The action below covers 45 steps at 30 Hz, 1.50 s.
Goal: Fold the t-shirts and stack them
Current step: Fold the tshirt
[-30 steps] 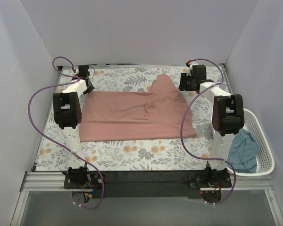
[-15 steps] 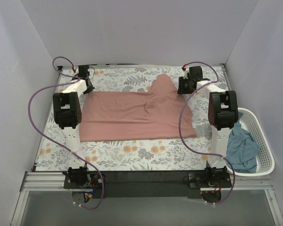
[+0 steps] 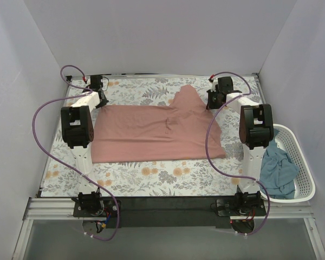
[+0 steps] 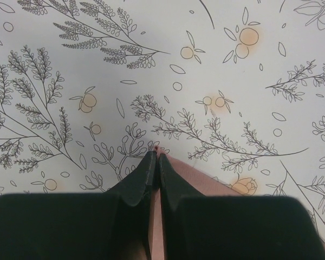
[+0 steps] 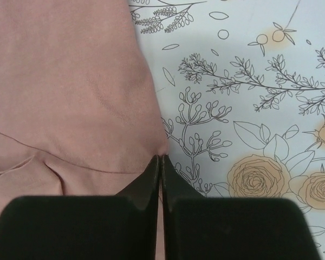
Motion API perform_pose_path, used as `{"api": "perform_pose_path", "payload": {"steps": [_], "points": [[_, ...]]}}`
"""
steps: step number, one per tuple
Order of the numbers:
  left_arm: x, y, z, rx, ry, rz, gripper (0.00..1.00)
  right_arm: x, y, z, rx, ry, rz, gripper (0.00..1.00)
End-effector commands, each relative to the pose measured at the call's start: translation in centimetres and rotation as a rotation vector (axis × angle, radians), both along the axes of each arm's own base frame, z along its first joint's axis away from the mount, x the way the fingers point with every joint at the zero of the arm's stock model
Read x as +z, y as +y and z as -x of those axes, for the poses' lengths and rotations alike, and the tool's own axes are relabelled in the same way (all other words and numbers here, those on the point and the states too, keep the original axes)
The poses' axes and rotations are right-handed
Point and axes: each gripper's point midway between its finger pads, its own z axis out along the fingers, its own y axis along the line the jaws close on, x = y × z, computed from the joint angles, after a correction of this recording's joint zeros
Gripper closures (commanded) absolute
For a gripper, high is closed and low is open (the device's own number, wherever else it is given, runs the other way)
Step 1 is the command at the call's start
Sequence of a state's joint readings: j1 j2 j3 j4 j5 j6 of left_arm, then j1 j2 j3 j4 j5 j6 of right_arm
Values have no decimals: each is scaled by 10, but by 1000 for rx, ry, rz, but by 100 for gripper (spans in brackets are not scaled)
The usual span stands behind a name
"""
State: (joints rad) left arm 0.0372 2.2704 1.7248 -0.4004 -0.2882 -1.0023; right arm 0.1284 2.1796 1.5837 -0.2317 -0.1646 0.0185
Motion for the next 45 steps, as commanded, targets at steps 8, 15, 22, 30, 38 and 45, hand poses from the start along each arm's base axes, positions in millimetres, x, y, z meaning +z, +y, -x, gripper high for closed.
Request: {"api": "perform_pose_path", "payload": {"steps": [8, 15, 22, 30, 38, 45], "points": [[2, 29, 22, 73, 45, -40, 100, 46, -23, -18, -50, -65, -61, 99], [2, 24, 22, 53, 43, -19, 100, 45, -17, -16, -26, -55, -95, 99], [37, 22, 20, 43, -20, -18, 100, 73, -10, -14, 5, -98, -132, 99], [61, 26, 37, 76, -71, -8, 100, 89, -20, 7, -28, -100, -148, 99], [78, 29, 54, 109, -113, 26, 100, 97, -25, 25, -42, -102, -152, 99], [90, 39, 77, 163, -138, 53, 100, 97, -43, 49, -97, -97, -131, 99]]}}
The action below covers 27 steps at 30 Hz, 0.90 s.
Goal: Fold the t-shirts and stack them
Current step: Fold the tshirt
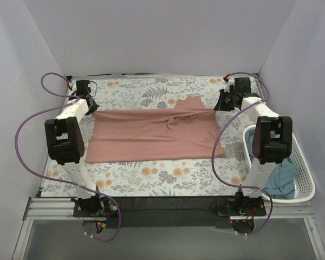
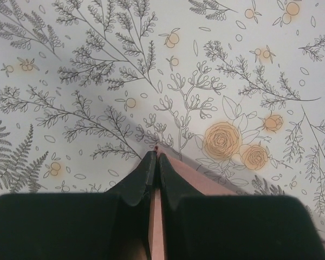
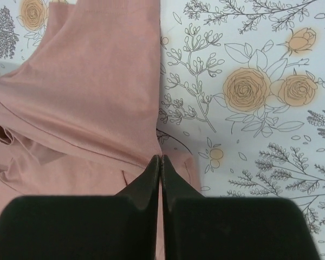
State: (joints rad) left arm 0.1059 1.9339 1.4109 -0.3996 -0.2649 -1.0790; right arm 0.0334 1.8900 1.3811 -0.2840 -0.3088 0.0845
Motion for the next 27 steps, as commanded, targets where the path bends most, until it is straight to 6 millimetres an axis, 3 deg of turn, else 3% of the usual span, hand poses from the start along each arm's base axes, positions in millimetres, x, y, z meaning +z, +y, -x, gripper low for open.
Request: {"api": "perform_pose_path", "payload": {"steps": [1, 2, 6, 11, 13, 18, 25, 27], "points": [[36, 15, 10, 65, -86, -5, 100, 27, -18, 2, -54, -81, 26, 99], [45, 15, 14, 68, -105, -6, 100, 32, -17, 5, -52, -91, 25, 99], [45, 11, 28, 75, -111, 14, 100, 29, -18, 17, -57, -87, 23, 99], [19, 8, 61, 146, -65, 50, 100, 8, -17, 37, -69, -50, 13, 99], [22, 9, 68, 165, -85, 47, 100, 1, -19, 42, -81, -40, 19, 99], [-2, 11, 93, 236, -41, 49, 100, -25, -20, 54, -92, 12, 19, 99], [-12, 14, 102, 285, -22, 49, 100, -44, -23, 62, -111, 53, 31, 98], [-15, 17, 105, 312, -17, 40, 93, -48, -20, 64, -100, 67, 19, 88]]}}
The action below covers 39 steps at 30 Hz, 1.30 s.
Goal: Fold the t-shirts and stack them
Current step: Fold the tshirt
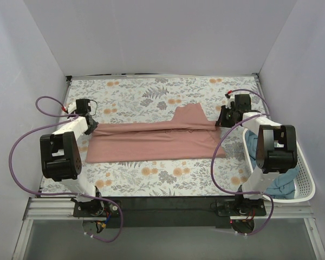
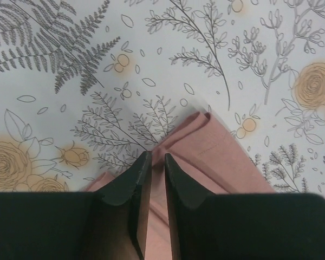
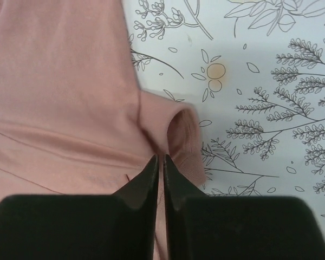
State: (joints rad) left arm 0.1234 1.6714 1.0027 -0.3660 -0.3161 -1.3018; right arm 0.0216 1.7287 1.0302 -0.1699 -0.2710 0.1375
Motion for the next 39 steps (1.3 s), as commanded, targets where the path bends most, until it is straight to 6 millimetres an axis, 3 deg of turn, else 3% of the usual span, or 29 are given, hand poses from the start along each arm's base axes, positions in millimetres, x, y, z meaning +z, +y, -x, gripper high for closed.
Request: {"api": "perform_pose_path", "payload": {"steps": [1, 3, 4, 8, 11, 12, 14, 15, 17, 18, 19, 24, 29, 37, 39], "points": [[12, 19, 6, 106, -45, -53, 83, -3, -7, -8, -15, -28, 12, 82], [18, 17, 4, 94, -77, -45, 67, 1, -2, -7, 3, -34, -10, 68], [20, 12, 2, 71, -94, -28, 53, 11, -2, -10, 2, -59, -15, 66], [41, 2, -2, 35, -167, 1, 27, 47, 2, -24, 4, -154, 4, 55], [50, -8, 2, 25, -202, 24, 21, 73, 14, -45, 27, -228, 32, 51], [61, -11, 4, 22, -235, 27, 21, 75, 17, -50, 31, -235, 36, 50], [65, -20, 10, 20, -257, 42, 20, 71, 28, -61, 49, -231, 44, 48], [63, -29, 16, -1, -254, 51, 19, 79, 31, -72, 49, -255, 52, 47], [72, -42, 23, -46, -282, 51, 17, 69, 46, -82, 73, -241, 59, 47], [69, -47, 30, -77, -267, 31, 16, 76, 53, -93, 78, -266, 62, 46], [72, -69, 35, -149, -271, 28, 16, 63, 58, -97, 89, -245, 67, 46], [63, -107, 67, -332, -229, 5, 15, 50, 101, -115, 135, -248, 90, 46], [55, -104, 87, -365, -220, -64, 14, 25, 127, -128, 135, -238, 156, 46], [48, -100, 82, -364, -184, -126, 13, -20, 142, -116, 140, -160, 230, 50], [49, -102, 80, -368, -190, -118, 13, -27, 141, -110, 145, -140, 247, 64]]}}
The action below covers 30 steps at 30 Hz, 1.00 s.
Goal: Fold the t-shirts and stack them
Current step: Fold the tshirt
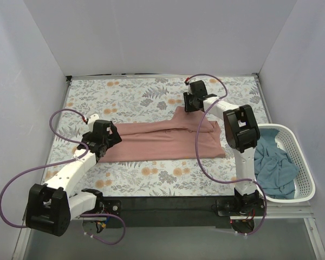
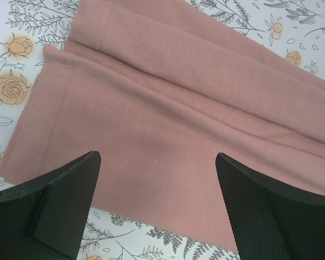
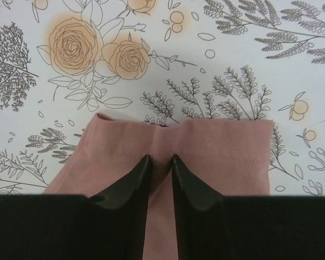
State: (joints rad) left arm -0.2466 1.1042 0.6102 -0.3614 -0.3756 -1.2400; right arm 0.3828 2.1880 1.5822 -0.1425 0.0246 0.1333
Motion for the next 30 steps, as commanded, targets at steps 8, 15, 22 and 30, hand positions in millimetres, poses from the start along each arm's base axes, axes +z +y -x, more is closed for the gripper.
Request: {"api": "perform_pose_path", "payload": {"steps": [8, 15, 22, 30], "points": [[14, 5, -7, 17, -48, -36, 13, 35, 7, 15, 24, -19, -1, 99], [15, 6, -7, 18, -51, -37, 13, 97, 7, 79, 53, -56, -104, 99], [19, 5, -6, 19, -69, -29, 13, 67, 6, 183, 108, 71, -132, 99], [20, 5, -7, 18, -70, -30, 13, 39, -1, 265, 137, 153, -158, 97]]}}
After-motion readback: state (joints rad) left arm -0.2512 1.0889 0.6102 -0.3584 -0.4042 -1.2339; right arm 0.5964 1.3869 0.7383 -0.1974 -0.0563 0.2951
